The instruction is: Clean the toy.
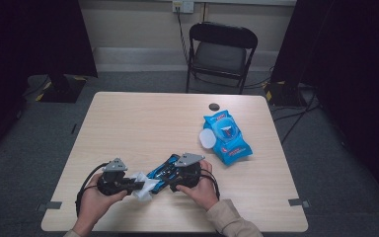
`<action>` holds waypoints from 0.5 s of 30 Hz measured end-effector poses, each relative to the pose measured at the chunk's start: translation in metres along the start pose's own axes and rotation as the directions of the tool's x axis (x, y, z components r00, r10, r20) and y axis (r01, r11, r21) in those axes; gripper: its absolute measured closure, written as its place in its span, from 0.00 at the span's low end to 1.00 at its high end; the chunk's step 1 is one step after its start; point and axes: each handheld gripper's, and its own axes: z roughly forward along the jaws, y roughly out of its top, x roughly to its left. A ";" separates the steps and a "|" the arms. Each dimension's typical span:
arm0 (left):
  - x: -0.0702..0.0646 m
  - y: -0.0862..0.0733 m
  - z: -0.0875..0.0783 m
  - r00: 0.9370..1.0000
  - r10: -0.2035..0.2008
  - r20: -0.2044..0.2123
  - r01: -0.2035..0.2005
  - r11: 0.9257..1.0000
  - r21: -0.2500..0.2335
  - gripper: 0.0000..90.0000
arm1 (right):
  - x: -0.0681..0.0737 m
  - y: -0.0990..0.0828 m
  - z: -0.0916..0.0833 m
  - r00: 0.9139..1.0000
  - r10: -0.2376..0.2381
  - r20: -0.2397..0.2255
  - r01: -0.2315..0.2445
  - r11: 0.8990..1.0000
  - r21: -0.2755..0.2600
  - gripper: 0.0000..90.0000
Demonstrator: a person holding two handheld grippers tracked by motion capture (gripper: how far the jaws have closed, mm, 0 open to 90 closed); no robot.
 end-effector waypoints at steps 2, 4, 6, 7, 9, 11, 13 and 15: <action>0.001 0.000 0.000 1.000 0.000 -0.001 0.000 1.000 0.000 0.88 | 0.000 0.001 0.000 1.000 -0.001 0.001 0.001 1.000 0.009 0.18; 0.003 0.001 -0.001 1.000 -0.003 -0.008 0.003 1.000 -0.008 0.88 | 0.000 0.000 0.000 1.000 -0.003 -0.002 0.003 1.000 0.007 0.18; 0.003 0.001 -0.002 1.000 -0.008 -0.007 0.008 1.000 -0.012 0.88 | 0.000 0.000 0.000 1.000 -0.005 0.000 0.005 1.000 0.004 0.18; 0.005 0.003 -0.005 1.000 -0.011 -0.015 0.010 1.000 -0.022 0.87 | 0.000 -0.001 0.000 1.000 -0.006 -0.002 0.006 1.000 -0.001 0.18; 0.007 0.004 -0.006 1.000 -0.011 -0.017 0.011 1.000 -0.029 0.87 | 0.000 -0.002 0.000 1.000 -0.005 -0.003 0.005 1.000 -0.005 0.18; 0.009 0.005 -0.007 0.999 -0.017 -0.028 0.016 0.999 -0.035 0.88 | 0.000 -0.002 0.000 1.000 -0.002 -0.001 0.002 1.000 -0.007 0.18; 0.012 0.005 -0.007 0.999 -0.024 -0.034 0.023 0.999 -0.037 0.88 | 0.000 -0.001 0.000 1.000 0.001 0.001 -0.001 1.000 0.001 0.18; 0.013 0.004 -0.007 0.999 -0.027 -0.037 0.026 0.999 -0.035 0.88 | 0.002 0.002 0.001 1.000 0.011 0.000 -0.011 1.000 0.010 0.17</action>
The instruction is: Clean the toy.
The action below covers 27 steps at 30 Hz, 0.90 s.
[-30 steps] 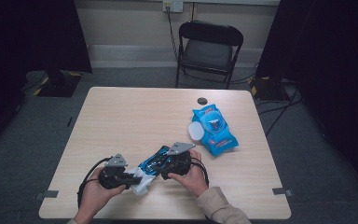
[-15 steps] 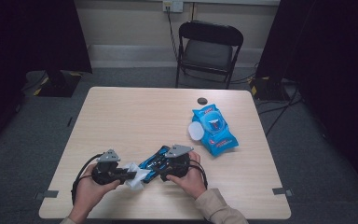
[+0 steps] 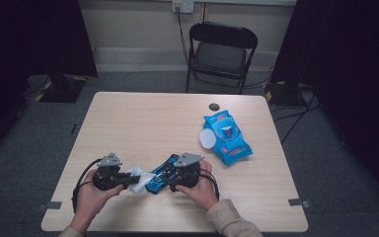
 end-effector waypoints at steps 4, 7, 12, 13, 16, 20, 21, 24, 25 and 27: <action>0.001 0.000 0.000 1.000 0.002 -0.004 -0.002 1.000 0.003 0.87 | 0.000 0.002 0.001 1.000 0.026 0.000 -0.026 1.000 0.005 0.16; 0.001 0.000 0.000 1.000 0.003 -0.008 -0.003 1.000 -0.002 0.87 | 0.002 0.005 0.001 0.999 0.040 0.005 -0.040 0.999 0.001 0.16; 0.002 0.001 0.001 1.000 0.007 -0.011 -0.007 1.000 -0.005 0.86 | 0.006 0.003 0.003 0.999 -0.004 0.044 0.004 1.000 0.015 0.15; 0.002 0.002 0.001 1.000 0.004 -0.011 -0.004 1.000 -0.010 0.86 | 0.006 0.003 0.003 0.999 0.007 0.043 -0.008 1.000 0.015 0.15; 0.003 0.004 0.002 1.000 0.003 -0.017 -0.004 1.000 -0.017 0.85 | 0.005 0.001 0.002 0.999 0.002 0.054 -0.002 1.000 0.008 0.16; 0.007 0.008 0.005 1.000 -0.005 -0.025 0.004 1.000 -0.026 0.85 | 0.006 -0.001 0.003 0.998 0.004 0.057 -0.003 1.000 -0.006 0.16; 0.009 0.010 0.006 0.999 -0.007 -0.032 0.006 1.000 -0.028 0.85 | 0.006 -0.001 0.003 0.998 0.003 0.056 -0.003 1.000 -0.005 0.16; 0.016 0.016 0.013 0.999 -0.019 -0.034 0.018 0.999 -0.034 0.87 | 0.005 -0.001 0.003 0.999 0.002 0.054 -0.002 1.000 -0.006 0.16; 0.018 0.018 0.015 0.999 -0.015 -0.036 0.014 1.000 -0.027 0.88 | 0.005 -0.001 0.003 0.999 0.002 0.053 -0.001 1.000 -0.006 0.16; 0.021 0.022 0.022 0.999 -0.022 -0.045 0.021 1.000 -0.018 0.91 | 0.005 -0.001 0.003 0.999 0.001 0.053 0.000 1.000 -0.008 0.16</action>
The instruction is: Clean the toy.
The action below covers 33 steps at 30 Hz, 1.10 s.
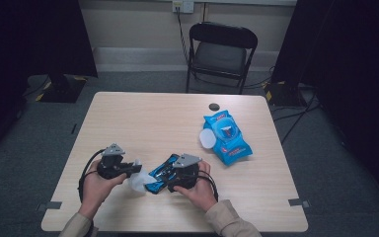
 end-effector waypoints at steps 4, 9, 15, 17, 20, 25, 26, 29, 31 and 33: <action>0.010 0.006 0.007 1.000 -0.019 -0.019 0.019 1.000 -0.010 0.96 | 0.000 -0.001 0.000 1.000 -0.002 -0.001 0.002 1.000 -0.008 0.16; 0.017 0.012 0.007 0.999 -0.035 -0.031 0.034 0.999 -0.011 0.94 | -0.002 -0.001 -0.001 1.000 -0.005 -0.010 0.005 1.000 -0.008 0.17; 0.015 -0.003 -0.002 0.998 -0.039 -0.044 0.038 0.999 -0.013 0.70 | -0.002 -0.001 -0.001 1.000 -0.005 -0.014 0.005 1.000 -0.008 0.17; 0.016 -0.010 -0.004 0.998 -0.042 -0.044 0.041 0.999 -0.005 0.62 | -0.002 -0.001 -0.001 1.000 -0.006 -0.017 0.006 1.000 -0.006 0.17; 0.015 -0.022 -0.005 0.998 -0.038 -0.040 0.040 0.999 0.034 0.57 | -0.002 -0.001 -0.001 1.000 -0.007 -0.017 0.007 1.000 -0.005 0.17; 0.014 -0.036 0.001 0.999 -0.026 -0.047 0.030 0.996 0.084 0.54 | -0.003 -0.001 -0.001 1.000 -0.007 -0.018 0.007 1.000 -0.007 0.17; 0.013 -0.037 0.003 0.999 -0.017 -0.051 0.022 0.995 0.097 0.54 | -0.002 -0.001 -0.001 1.000 -0.005 -0.019 0.005 1.000 -0.007 0.17; 0.011 -0.038 0.007 0.998 0.013 -0.060 -0.006 0.993 0.117 0.55 | -0.003 -0.001 -0.001 1.000 -0.006 -0.020 0.006 1.000 -0.009 0.17; 0.010 -0.039 0.011 0.998 0.028 -0.061 -0.020 0.991 0.133 0.57 | -0.003 -0.002 -0.001 1.000 -0.008 -0.022 0.007 1.000 -0.011 0.17; 0.008 -0.040 0.013 0.996 0.059 -0.072 -0.048 0.990 0.135 0.60 | -0.003 -0.002 -0.001 1.000 -0.010 -0.023 0.009 1.000 -0.012 0.17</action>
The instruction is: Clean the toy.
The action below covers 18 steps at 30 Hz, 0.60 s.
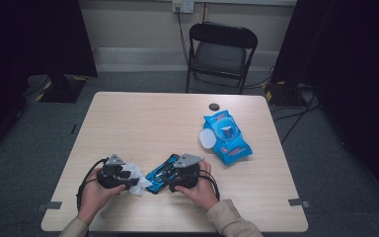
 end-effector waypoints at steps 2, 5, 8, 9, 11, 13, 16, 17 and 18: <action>-0.001 0.001 0.000 1.000 0.001 -0.003 -0.001 1.000 0.008 0.64 | 0.000 0.000 0.000 1.000 0.000 0.001 0.000 1.000 0.000 0.17; -0.001 0.003 0.001 0.999 -0.033 0.029 0.032 0.999 0.023 0.86 | 0.000 -0.001 0.000 1.000 -0.002 0.000 0.002 1.000 -0.004 0.17; 0.000 0.006 0.001 0.997 -0.068 0.033 0.067 0.997 0.037 0.95 | 0.000 -0.001 0.000 1.000 -0.002 0.001 0.002 1.000 -0.007 0.17; 0.002 0.011 0.000 0.995 -0.086 0.042 0.085 0.996 0.016 0.95 | 0.000 -0.001 0.000 1.000 -0.001 0.000 0.001 1.000 -0.005 0.17; 0.003 0.014 -0.002 0.995 -0.093 0.042 0.093 0.996 -0.004 0.95 | 0.000 -0.001 0.000 1.000 -0.001 0.001 0.001 1.000 -0.006 0.17; 0.006 0.023 -0.005 0.993 -0.109 0.040 0.111 0.993 -0.050 0.95 | 0.000 -0.001 0.000 1.000 -0.002 0.000 0.002 1.000 -0.009 0.17; 0.012 0.044 0.001 0.989 -0.140 0.038 0.143 0.984 -0.104 0.95 | 0.000 -0.001 0.000 1.000 -0.003 0.000 0.003 1.000 -0.008 0.17; 0.012 0.044 0.001 0.989 -0.140 0.038 0.143 0.984 -0.104 0.95 | 0.000 -0.001 0.000 1.000 -0.003 0.000 0.003 1.000 -0.008 0.17; 0.013 0.049 0.006 0.989 -0.145 0.041 0.149 0.983 -0.108 0.95 | 0.000 -0.001 0.000 1.000 -0.004 -0.001 0.004 1.000 -0.007 0.17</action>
